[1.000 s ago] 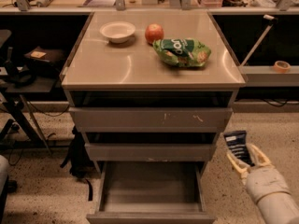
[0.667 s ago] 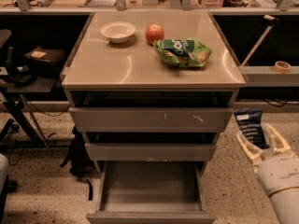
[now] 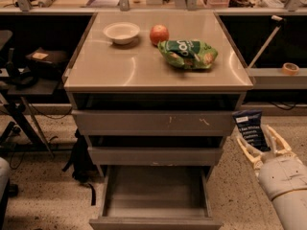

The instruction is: Pick rxbar blueberry from bottom drawer and place on counter

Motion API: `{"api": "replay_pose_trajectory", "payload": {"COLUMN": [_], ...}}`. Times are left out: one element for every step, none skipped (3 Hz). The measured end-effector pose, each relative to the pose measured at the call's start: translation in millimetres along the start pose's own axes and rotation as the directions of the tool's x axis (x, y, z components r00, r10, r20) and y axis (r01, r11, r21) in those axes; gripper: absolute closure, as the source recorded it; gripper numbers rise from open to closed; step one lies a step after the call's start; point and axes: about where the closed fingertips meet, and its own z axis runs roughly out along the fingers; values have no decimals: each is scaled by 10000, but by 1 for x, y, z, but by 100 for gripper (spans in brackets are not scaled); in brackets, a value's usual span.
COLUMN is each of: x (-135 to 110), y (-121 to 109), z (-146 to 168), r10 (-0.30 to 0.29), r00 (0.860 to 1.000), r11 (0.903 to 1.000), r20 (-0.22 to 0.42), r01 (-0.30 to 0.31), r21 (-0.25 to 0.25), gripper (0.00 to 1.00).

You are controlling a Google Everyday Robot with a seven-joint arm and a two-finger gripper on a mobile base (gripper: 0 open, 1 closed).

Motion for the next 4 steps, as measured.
{"api": "replay_pose_trajectory", "payload": {"x": [-21, -55, -84, -96], "y": [4, -5, -7, -3], "z": [53, 135, 210, 262], "r10": [479, 156, -344, -1204], "r00": [9960, 9882, 9799, 9710], "r11": [9988, 9983, 9948, 9914], "r20": [757, 1523, 1967, 2065], "r01": [-487, -240, 147, 1068], "r21": [92, 534, 1009, 758], "gripper": [100, 100, 100, 100]}}
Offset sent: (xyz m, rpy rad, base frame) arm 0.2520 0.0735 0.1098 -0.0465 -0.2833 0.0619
